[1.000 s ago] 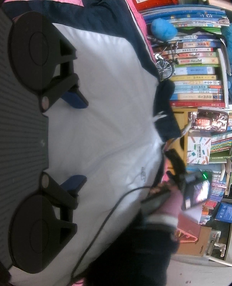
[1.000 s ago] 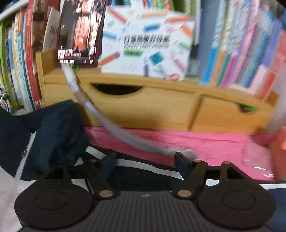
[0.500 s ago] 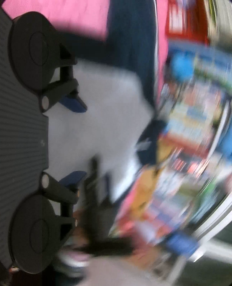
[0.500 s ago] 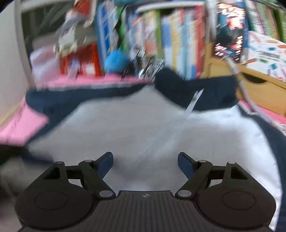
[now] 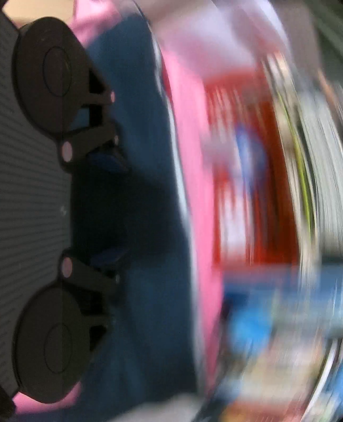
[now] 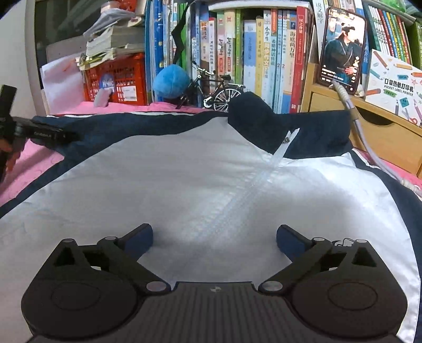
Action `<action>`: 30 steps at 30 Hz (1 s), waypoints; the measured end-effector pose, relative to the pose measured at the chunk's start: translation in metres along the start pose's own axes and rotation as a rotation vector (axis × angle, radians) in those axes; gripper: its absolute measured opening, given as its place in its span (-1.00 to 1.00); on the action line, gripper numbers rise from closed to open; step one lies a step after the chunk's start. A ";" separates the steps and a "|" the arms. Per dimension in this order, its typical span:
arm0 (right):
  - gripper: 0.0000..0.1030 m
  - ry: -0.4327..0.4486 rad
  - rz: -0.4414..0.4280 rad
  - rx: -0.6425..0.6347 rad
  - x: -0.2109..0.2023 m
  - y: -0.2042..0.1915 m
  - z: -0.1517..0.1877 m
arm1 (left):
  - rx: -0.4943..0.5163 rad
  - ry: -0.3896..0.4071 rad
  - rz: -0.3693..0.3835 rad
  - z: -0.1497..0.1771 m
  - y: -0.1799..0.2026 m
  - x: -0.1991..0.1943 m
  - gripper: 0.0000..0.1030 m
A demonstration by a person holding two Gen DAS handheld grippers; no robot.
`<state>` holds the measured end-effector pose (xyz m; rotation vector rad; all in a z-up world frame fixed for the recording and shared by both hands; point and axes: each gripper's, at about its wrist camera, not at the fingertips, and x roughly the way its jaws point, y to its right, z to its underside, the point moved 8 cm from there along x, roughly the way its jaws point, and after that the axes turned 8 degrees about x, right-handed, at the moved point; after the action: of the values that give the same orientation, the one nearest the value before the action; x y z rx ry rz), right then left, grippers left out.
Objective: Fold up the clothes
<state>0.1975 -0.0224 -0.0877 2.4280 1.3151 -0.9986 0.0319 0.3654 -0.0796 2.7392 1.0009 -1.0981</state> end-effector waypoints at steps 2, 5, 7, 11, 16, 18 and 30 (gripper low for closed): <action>0.99 -0.001 0.003 0.000 0.000 0.001 0.000 | -0.122 -0.039 -0.127 0.003 -0.060 0.019 0.20; 0.99 -0.001 0.008 -0.001 0.001 0.002 0.000 | -0.184 -0.062 -0.266 0.006 -0.113 0.032 0.19; 0.99 -0.001 0.009 0.000 0.001 0.003 0.000 | -0.133 -0.089 -0.323 0.000 -0.118 0.035 0.18; 1.00 -0.002 0.009 0.000 -0.001 0.004 0.001 | -0.041 -0.039 -0.387 -0.018 -0.088 0.017 -0.07; 1.00 -0.003 0.008 0.000 -0.002 0.005 0.001 | 0.020 0.177 -0.114 -0.041 0.000 -0.048 -0.06; 1.00 -0.004 0.008 0.002 -0.002 0.005 0.001 | 0.065 0.210 0.025 -0.041 0.048 -0.079 0.01; 0.91 0.076 0.063 0.007 -0.118 -0.019 0.023 | 0.222 0.220 0.533 0.056 0.216 -0.241 0.14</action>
<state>0.1274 -0.1003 -0.0255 2.5195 1.2512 -0.9049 -0.0096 0.0462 -0.0142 3.0710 0.1229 -0.8706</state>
